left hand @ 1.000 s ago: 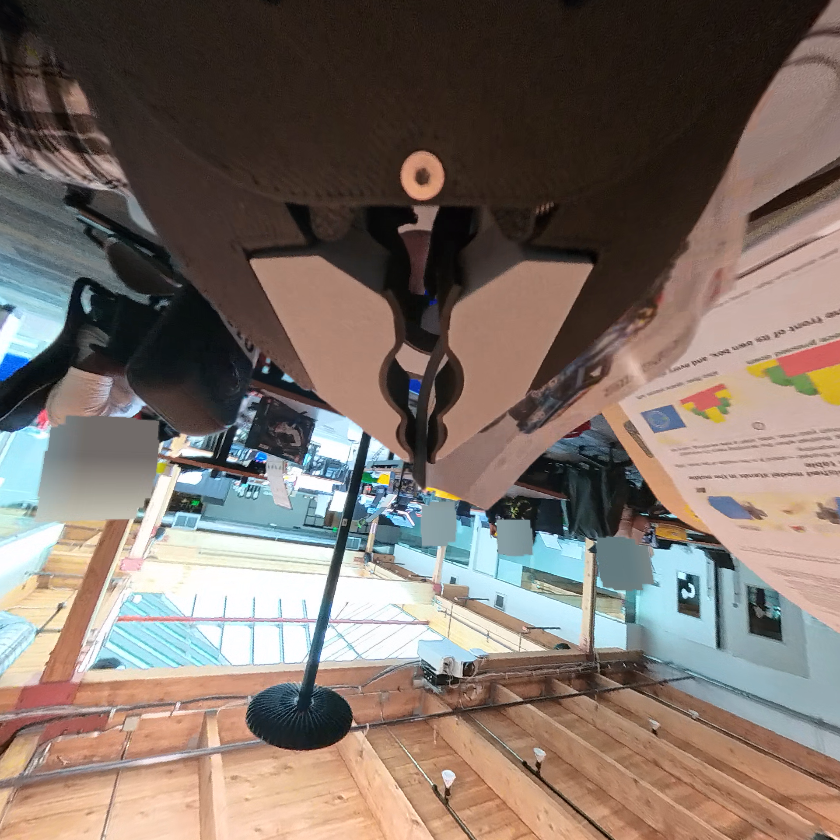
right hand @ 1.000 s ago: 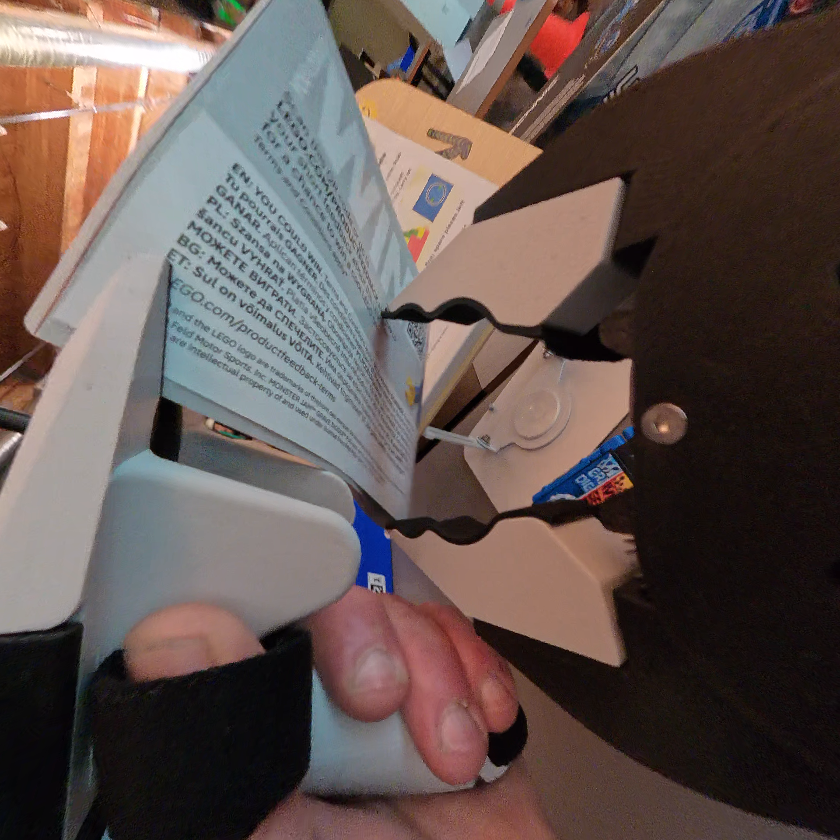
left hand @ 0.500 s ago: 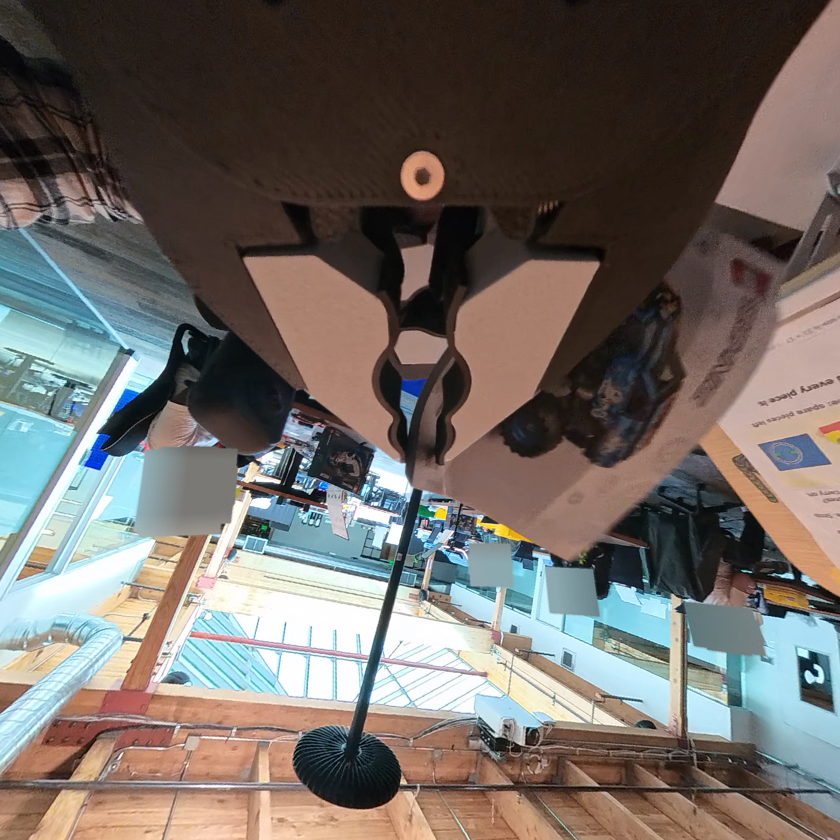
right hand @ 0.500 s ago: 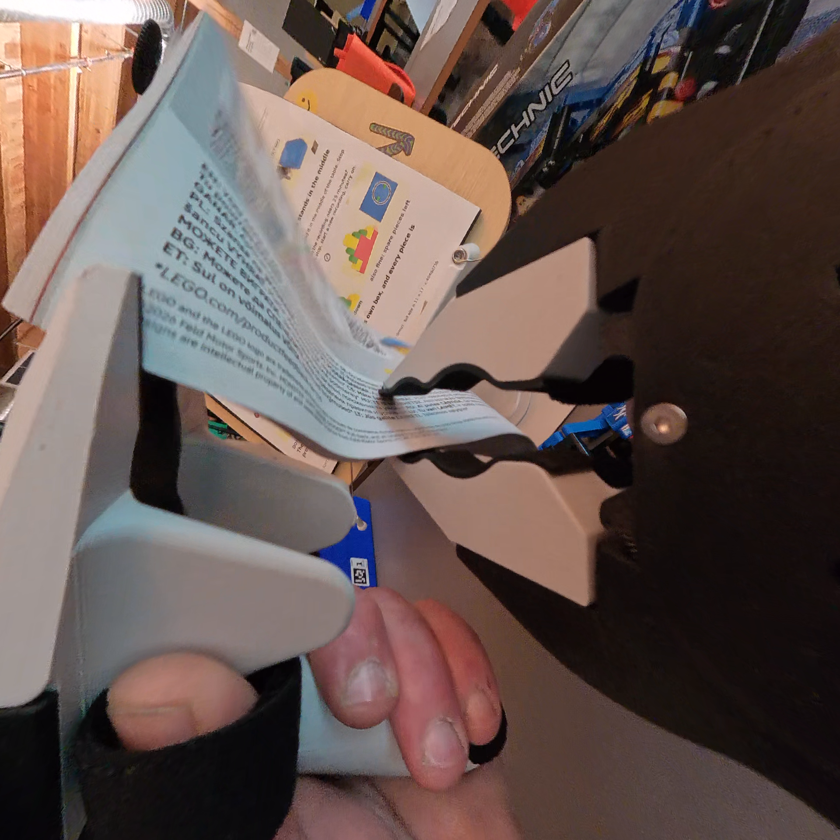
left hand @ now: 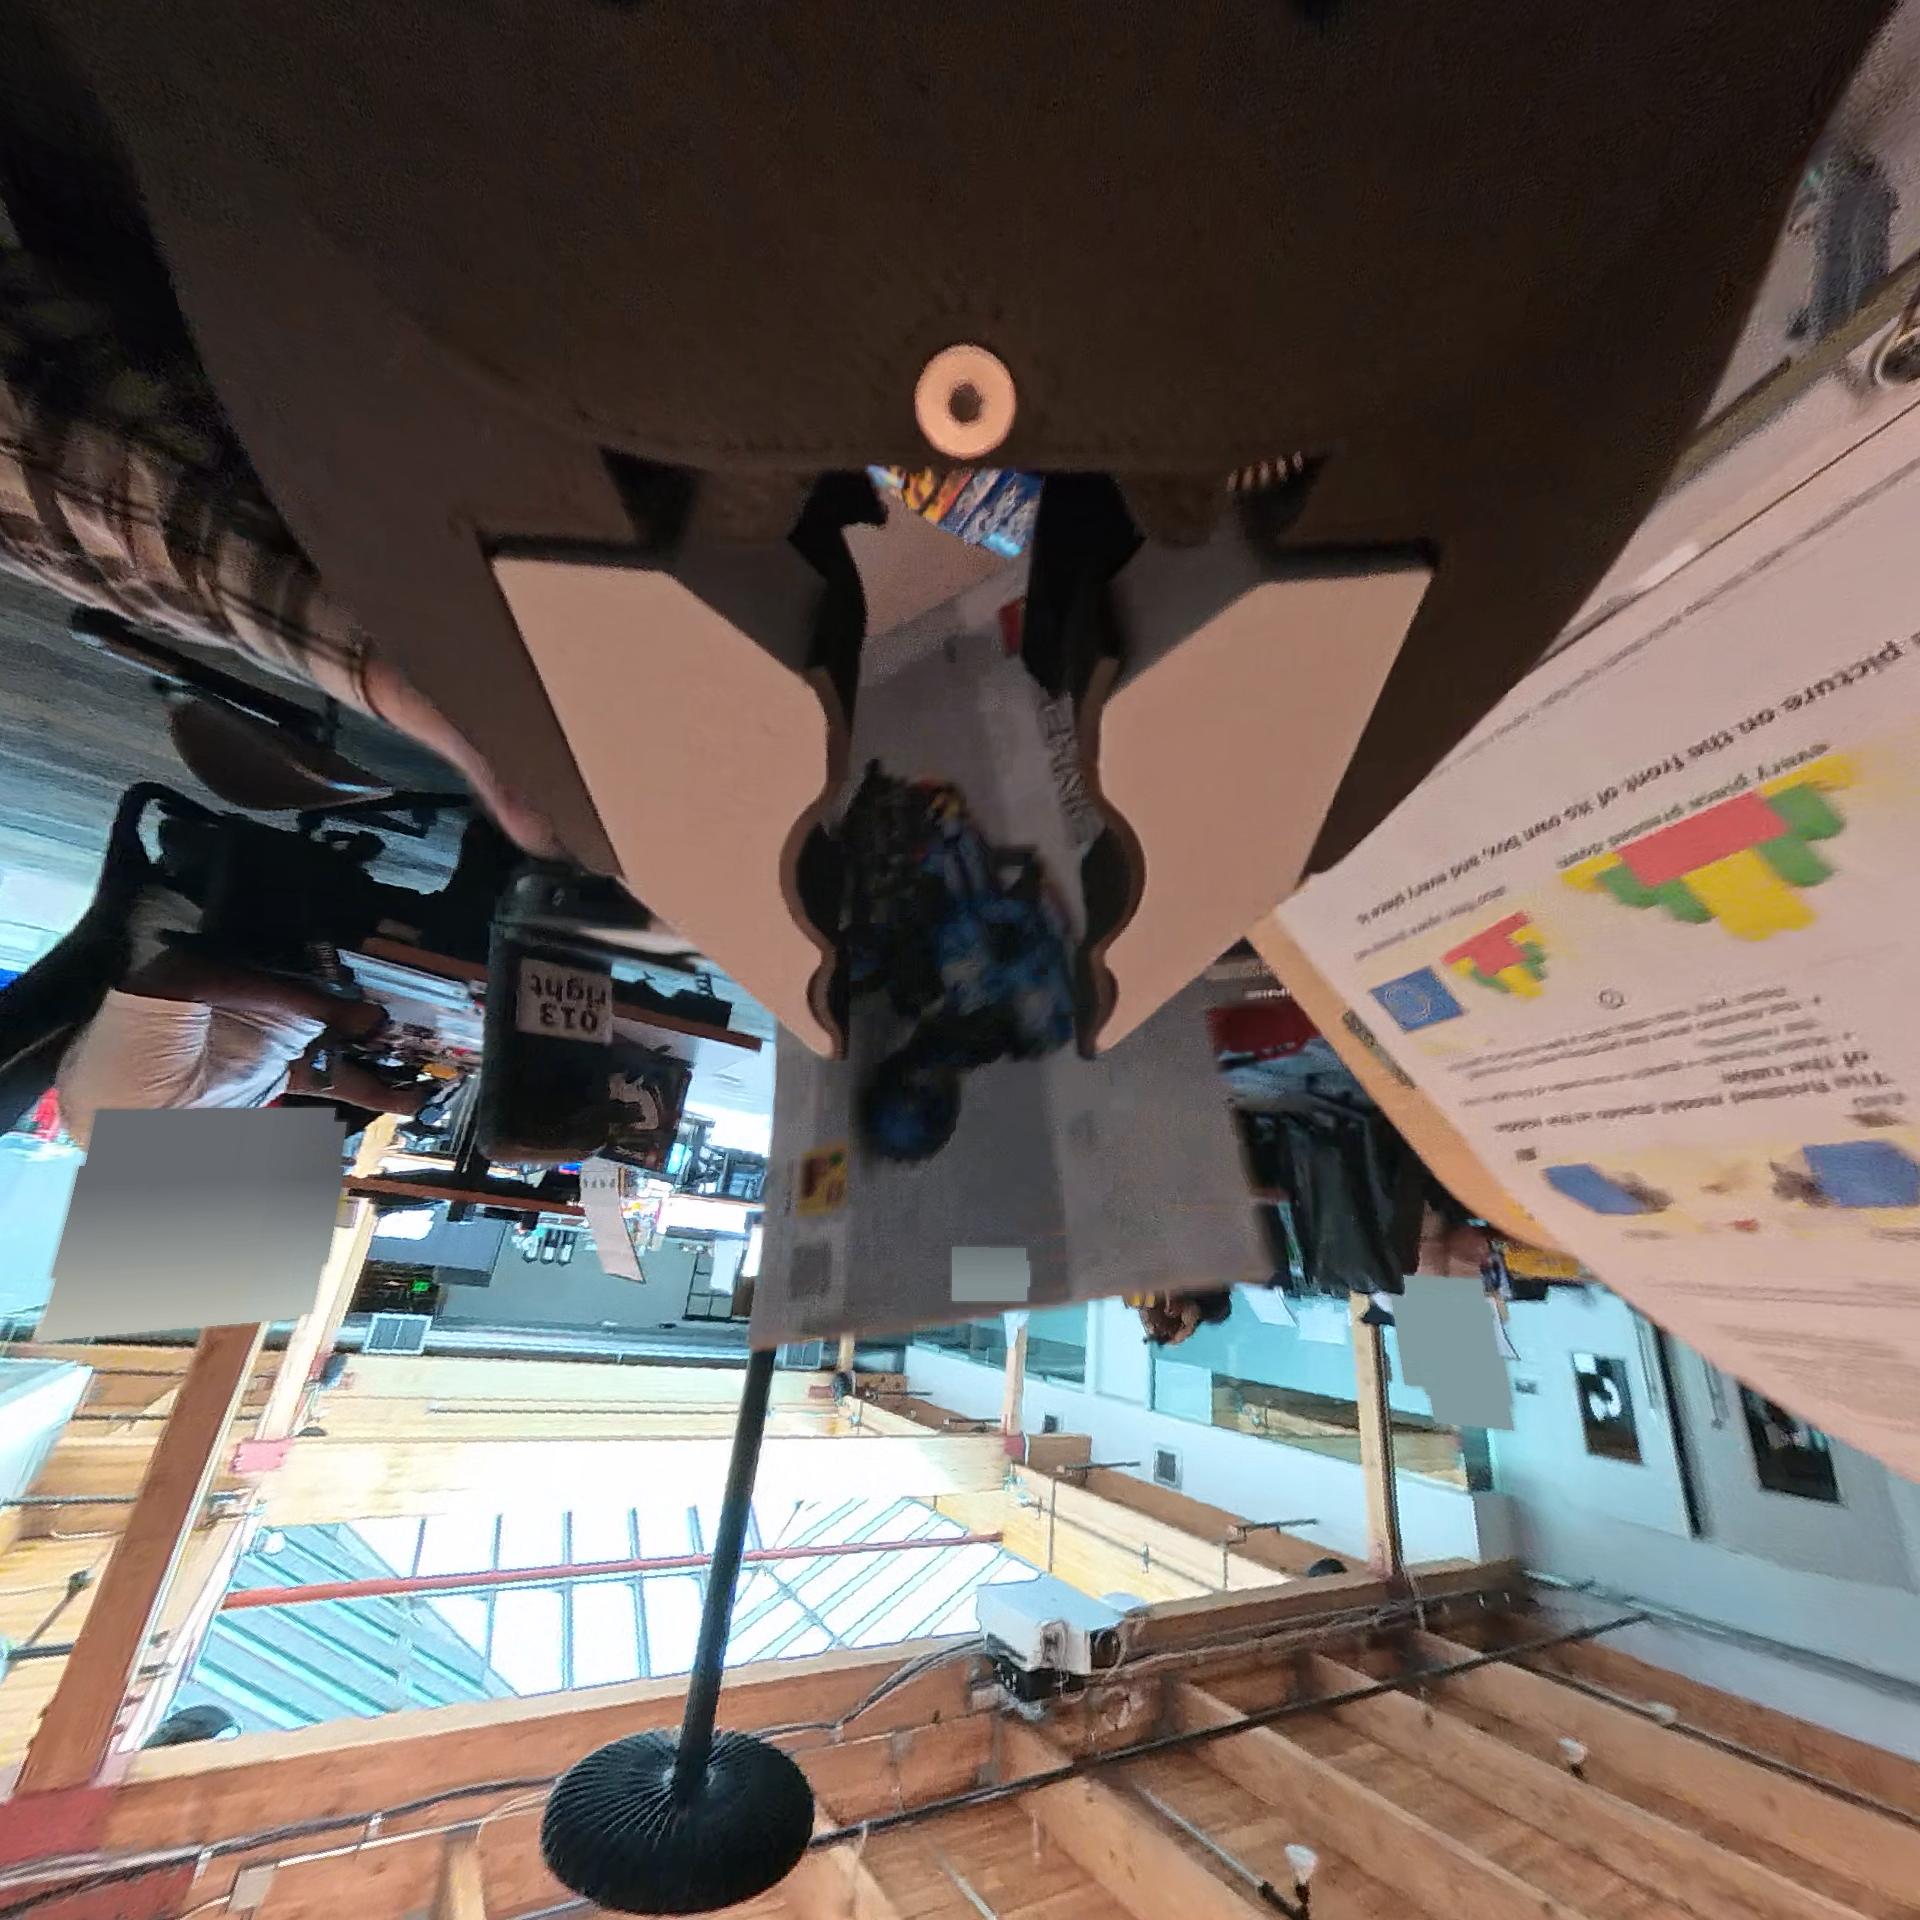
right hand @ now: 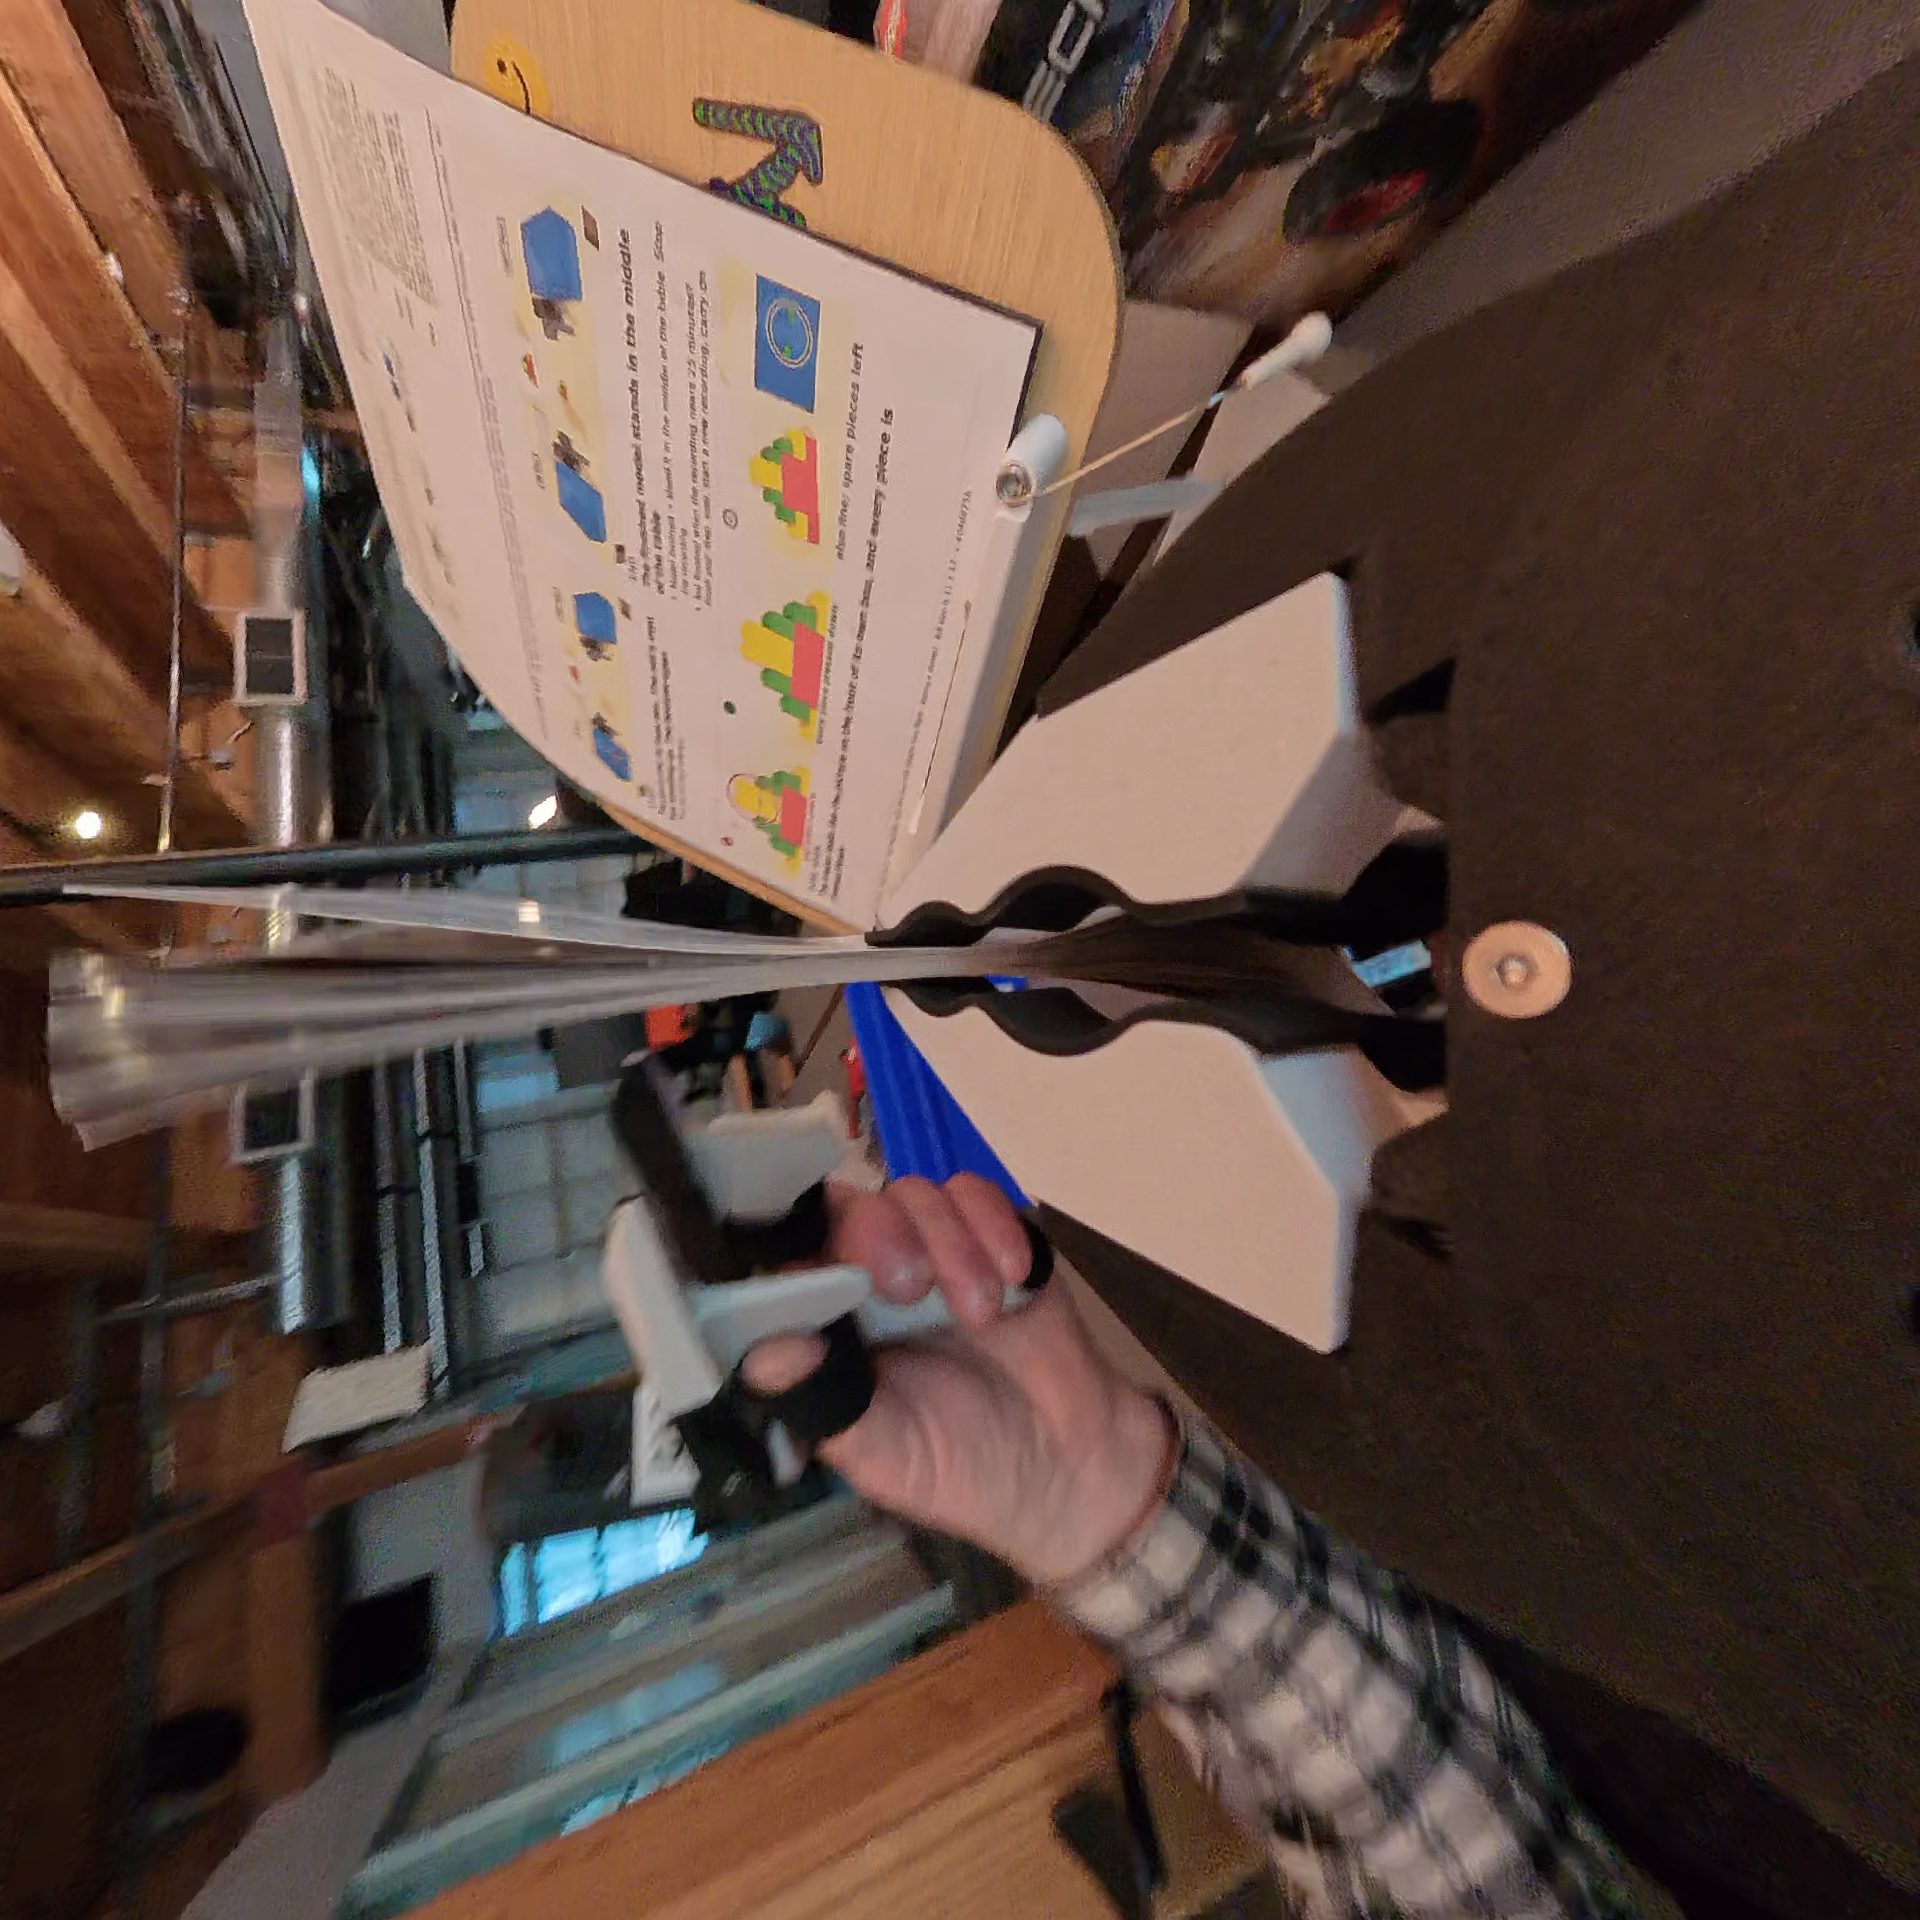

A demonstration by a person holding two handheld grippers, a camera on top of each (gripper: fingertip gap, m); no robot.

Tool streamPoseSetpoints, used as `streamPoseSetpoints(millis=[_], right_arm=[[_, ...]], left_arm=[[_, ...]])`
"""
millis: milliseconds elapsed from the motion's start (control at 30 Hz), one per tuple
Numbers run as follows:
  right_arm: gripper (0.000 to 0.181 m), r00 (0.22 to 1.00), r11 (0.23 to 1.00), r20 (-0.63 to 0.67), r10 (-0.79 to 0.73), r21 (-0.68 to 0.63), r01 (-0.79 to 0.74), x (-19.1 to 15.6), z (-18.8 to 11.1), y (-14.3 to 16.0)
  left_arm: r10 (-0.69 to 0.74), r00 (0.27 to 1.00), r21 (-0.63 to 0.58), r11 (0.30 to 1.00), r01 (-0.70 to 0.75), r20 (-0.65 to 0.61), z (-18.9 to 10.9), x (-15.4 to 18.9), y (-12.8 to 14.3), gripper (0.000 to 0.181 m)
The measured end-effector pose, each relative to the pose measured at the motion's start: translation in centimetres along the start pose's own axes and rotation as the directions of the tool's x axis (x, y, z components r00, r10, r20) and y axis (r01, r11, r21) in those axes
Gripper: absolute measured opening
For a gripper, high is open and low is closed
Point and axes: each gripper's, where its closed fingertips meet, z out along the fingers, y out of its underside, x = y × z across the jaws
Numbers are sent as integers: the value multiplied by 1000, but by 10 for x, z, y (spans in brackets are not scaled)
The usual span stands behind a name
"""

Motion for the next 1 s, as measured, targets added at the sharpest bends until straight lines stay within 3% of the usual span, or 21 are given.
streamPoseSetpoints(millis=[100, 167, 233, 333, 400, 433, 467, 500, 633, 767, 867, 1000], right_arm=[[1, 982, 989, 130, 138, 27, -142, -3, -12, -7], [2, 959, 977, 204, 195, 40, -208, -6, -18, -9], [2, 948, 971, 219, 230, 20, -240, -4, -20, -4], [3, 950, 966, 184, 253, 5, -259, 6, -20, 4], [27, 962, 971, 132, 237, -27, -236, 13, -19, 10], [30, 967, 974, 115, 225, -35, -222, 14, -19, 12], [26, 973, 978, 99, 210, -38, -207, 16, -21, 12], [9, 977, 981, 88, 194, -47, -190, 17, -22, 12], [2, 993, 990, 52, 111, -91, -106, 17, -33, 5], [2, 997, 990, -47, 57, -123, -63, 40, -73, -25], [2, 970, 989, -243, -26, -145, -10, 84, -122, -51], [2, 891, 994, -453, 0, -96, -48, 149, -191, -79]], left_arm=[[-116, 991, -122, 987, 107, -68, 7, -11, 29, 64], [-221, 963, -201, 961, 189, -153, 15, -5, 53, 65], [-327, 907, -274, 928, 254, -266, 22, 10, 73, 43], [-388, 855, -263, 914, 309, -345, 28, 19, 81, 8], [-382, 866, -295, 910, 292, -321, 30, 16, 92, 5], [-355, 882, -308, 915, 260, -310, 30, 16, 96, 5], [-344, 888, -326, 914, 242, -306, 31, 17, 100, 5], [-345, 888, -335, 911, 240, -304, 31, 18, 102, 7], [-305, 926, -374, 904, 208, -223, 37, 10, 115, 27], [-311, 926, -315, 919, 236, -215, 33, 2, 102, 30], [-330, 923, -289, 919, 267, -199, 29, -9, 99, 24], [-386, 903, -274, 904, 329, -190, 29, -20, 104, 16]])
